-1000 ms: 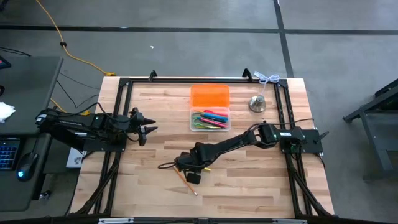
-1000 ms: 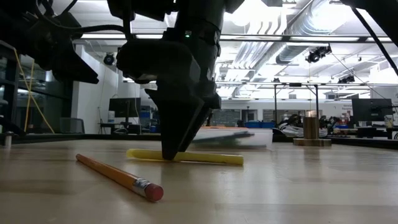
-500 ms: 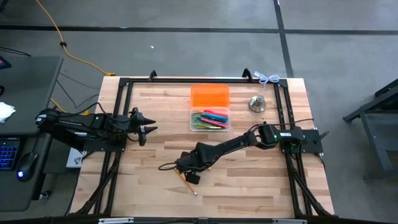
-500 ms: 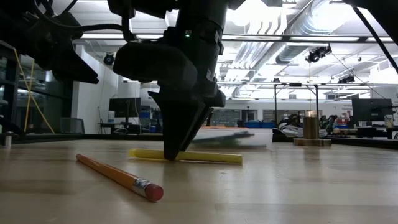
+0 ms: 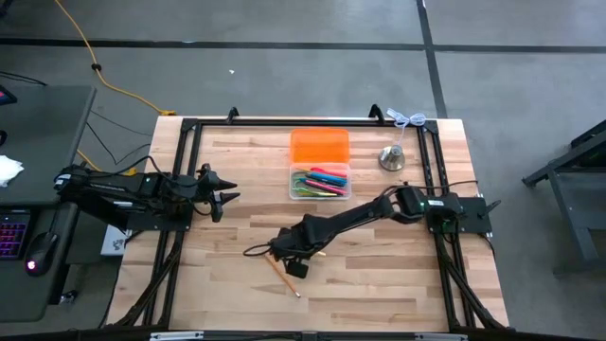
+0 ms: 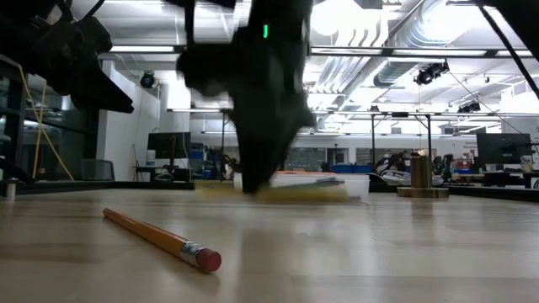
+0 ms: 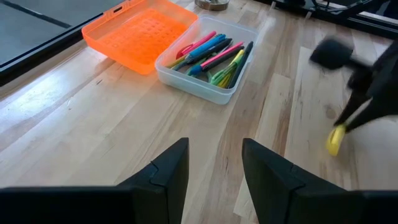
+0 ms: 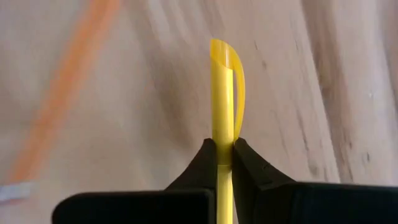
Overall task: Pick & place school supplies into a supply box
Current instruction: Put the yellow highlighter into the supply box
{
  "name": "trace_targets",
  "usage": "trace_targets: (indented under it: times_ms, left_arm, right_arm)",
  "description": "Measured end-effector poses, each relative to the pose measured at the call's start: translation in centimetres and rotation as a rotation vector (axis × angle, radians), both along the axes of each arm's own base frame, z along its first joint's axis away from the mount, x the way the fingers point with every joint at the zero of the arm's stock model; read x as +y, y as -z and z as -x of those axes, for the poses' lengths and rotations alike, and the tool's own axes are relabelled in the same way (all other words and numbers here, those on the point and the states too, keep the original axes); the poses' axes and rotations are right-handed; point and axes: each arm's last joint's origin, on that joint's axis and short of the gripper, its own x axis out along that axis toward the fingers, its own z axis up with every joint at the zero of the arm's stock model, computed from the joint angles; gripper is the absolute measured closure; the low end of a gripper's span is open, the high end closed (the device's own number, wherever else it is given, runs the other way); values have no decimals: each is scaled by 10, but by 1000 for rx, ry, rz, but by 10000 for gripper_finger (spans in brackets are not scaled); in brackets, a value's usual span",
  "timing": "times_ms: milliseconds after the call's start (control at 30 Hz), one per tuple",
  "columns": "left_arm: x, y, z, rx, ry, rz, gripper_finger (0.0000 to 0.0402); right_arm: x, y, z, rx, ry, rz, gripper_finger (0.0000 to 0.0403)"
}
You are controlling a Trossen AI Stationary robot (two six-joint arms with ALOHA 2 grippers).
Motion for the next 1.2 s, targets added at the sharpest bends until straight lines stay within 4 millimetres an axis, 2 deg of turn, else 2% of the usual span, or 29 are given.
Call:
trace_targets:
  times_ms: [167, 267, 433, 733, 933, 1200]
  left_arm:
    - [0, 0, 0, 0, 0, 0, 222]
    - [0, 0, 0, 0, 0, 0, 222]
    - [0, 0, 0, -1, 0, 0, 222]
    - [0, 0, 0, 0, 0, 0, 222]
    - [0, 0, 0, -1, 0, 0, 222]
    - [0, 0, 0, 0, 0, 0, 222]
  right_arm:
    - [-3, -42, 9, -68, 25, 2, 399]
    - [-5, -55, 15, -73, 30, 7, 400]
    - [-9, -93, 27, -143, 46, -13, 399]
    - [-14, -146, 53, -243, 85, -15, 399]
    - [-17, -164, 63, -287, 105, -6, 399]
    - [-17, -163, 63, -279, 96, -8, 398]
